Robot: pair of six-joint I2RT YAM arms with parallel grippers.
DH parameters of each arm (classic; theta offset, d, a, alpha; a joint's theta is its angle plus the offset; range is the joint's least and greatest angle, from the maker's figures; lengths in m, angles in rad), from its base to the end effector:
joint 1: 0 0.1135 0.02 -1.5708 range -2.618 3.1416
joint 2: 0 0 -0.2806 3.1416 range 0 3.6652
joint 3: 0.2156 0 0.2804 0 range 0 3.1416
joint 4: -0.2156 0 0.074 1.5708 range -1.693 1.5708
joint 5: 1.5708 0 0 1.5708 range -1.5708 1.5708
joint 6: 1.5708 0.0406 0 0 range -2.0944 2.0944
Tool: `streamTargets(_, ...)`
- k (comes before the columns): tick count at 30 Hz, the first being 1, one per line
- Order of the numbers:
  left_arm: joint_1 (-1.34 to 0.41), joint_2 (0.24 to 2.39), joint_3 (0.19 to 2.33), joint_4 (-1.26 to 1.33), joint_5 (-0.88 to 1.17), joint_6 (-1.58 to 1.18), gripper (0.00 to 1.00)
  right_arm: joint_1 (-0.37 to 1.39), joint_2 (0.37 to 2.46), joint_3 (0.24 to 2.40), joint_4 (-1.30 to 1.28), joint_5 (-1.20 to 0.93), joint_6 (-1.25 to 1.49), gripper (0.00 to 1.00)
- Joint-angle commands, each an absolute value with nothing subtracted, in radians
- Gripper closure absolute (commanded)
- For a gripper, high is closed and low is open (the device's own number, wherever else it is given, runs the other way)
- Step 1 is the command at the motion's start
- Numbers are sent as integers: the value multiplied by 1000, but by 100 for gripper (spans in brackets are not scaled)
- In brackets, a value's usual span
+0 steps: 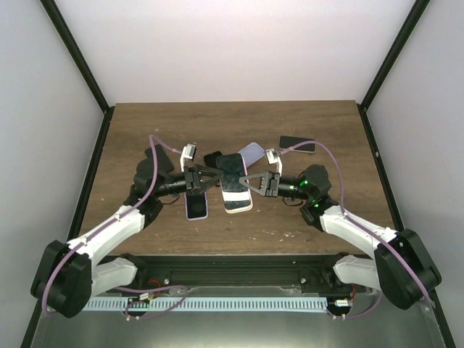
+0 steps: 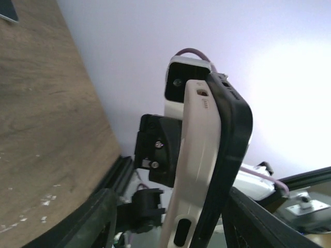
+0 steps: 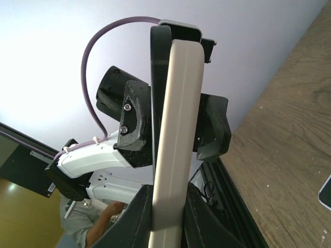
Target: Put the phone into the phone case
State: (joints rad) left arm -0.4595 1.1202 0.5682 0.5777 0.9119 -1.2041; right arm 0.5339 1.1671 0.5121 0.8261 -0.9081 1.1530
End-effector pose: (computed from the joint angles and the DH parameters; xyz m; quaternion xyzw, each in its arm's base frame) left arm 0.2200 -0.1447 0.2761 0.0658 0.6984 -0.6823 0.2059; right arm 0.2085 0.1604 0.2691 -0.1432 0.6535 0.7013 0.2461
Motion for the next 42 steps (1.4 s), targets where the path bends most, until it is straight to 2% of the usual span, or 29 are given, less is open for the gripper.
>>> streamTargets(1,-464,1145,535,805,931,-1321,46,545,1187,537,1000,-919,1212,92)
streamTargets(3,-465,1154,524,845,928,-1346,54,546,1194,526,1006,-919,1210,92)
streamTargets(7,-466,1169,532,846,951,-1336,77,546,1216,509,1027,-928,1214,88)
streamTargets(11,-465,1171,550,789,982,-1259,83,545,1234,513,1037,-951,1235,74)
streamTargets(14,-465,1169,576,719,1004,-1184,84,545,1234,520,1029,-959,1235,63)
streamTargets(17,-464,1166,613,636,1040,-1104,84,546,1232,533,1005,-968,1226,61)
streamTargets(19,-465,1160,632,573,1046,-1055,84,545,1229,534,991,-965,1225,65)
streamTargets(23,-463,1155,664,476,1045,-998,80,546,1238,538,1003,-963,1224,84)
streamTargets(25,-463,1151,675,472,1051,-1004,74,546,1242,536,1028,-956,1233,87)
streamTargets(30,-463,1108,652,496,1052,-1101,50,546,1223,529,1121,-914,1287,89)
streamTargets(32,-463,1087,613,532,1044,-1143,46,545,1200,537,1117,-889,1273,89)
streamTargets(37,-468,1067,583,519,1048,-1156,48,545,1147,552,1074,-814,1193,89)
streamTargets(42,-475,1074,585,493,1069,-1126,62,545,1136,569,1049,-774,1151,88)
